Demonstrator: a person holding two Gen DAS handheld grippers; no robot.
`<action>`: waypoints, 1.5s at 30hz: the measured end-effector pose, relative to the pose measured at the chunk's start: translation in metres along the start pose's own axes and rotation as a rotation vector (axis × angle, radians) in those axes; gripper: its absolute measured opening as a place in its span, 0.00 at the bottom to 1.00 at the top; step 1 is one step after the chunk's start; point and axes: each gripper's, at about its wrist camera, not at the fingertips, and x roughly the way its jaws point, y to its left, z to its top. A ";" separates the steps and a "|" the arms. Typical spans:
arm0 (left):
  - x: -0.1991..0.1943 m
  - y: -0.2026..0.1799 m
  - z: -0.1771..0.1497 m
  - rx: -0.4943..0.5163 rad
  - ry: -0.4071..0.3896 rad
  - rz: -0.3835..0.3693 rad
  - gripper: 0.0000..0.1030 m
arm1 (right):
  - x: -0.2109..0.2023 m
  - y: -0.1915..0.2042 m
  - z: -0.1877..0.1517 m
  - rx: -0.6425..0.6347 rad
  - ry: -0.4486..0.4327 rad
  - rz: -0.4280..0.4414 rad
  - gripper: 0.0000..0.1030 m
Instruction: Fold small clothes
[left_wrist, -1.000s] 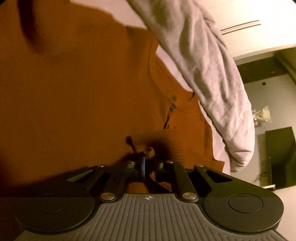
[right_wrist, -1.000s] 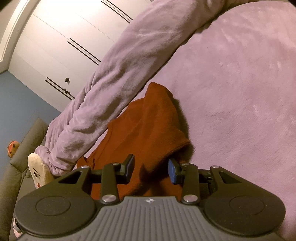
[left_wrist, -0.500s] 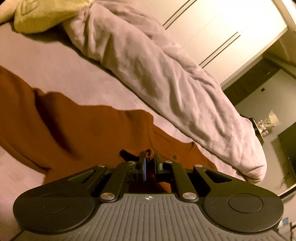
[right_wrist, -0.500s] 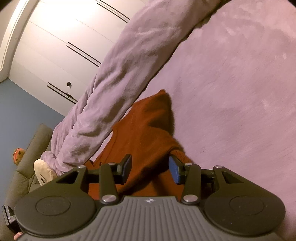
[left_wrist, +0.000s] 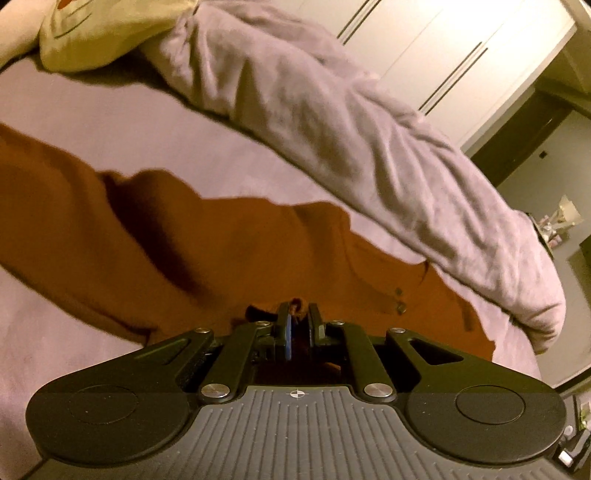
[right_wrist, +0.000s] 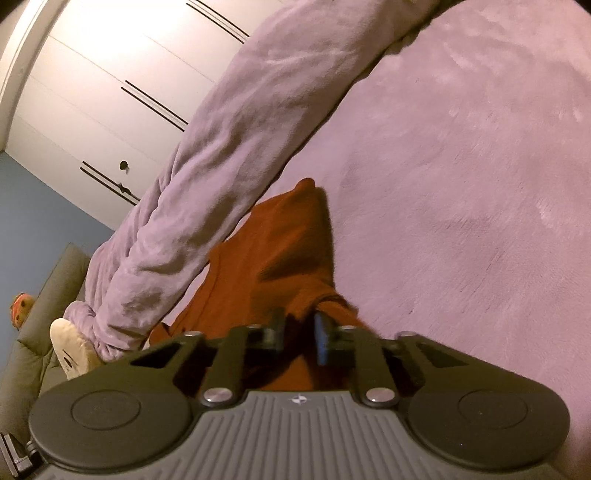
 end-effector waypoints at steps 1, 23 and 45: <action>0.002 0.000 -0.001 0.002 -0.002 0.001 0.10 | -0.001 0.001 0.000 -0.012 -0.009 -0.010 0.09; 0.027 0.003 -0.015 0.130 0.058 0.197 0.22 | 0.006 0.080 -0.035 -0.581 -0.030 -0.129 0.03; 0.011 -0.007 -0.024 0.048 0.034 0.056 0.70 | 0.047 0.131 -0.077 -0.873 0.116 -0.123 0.04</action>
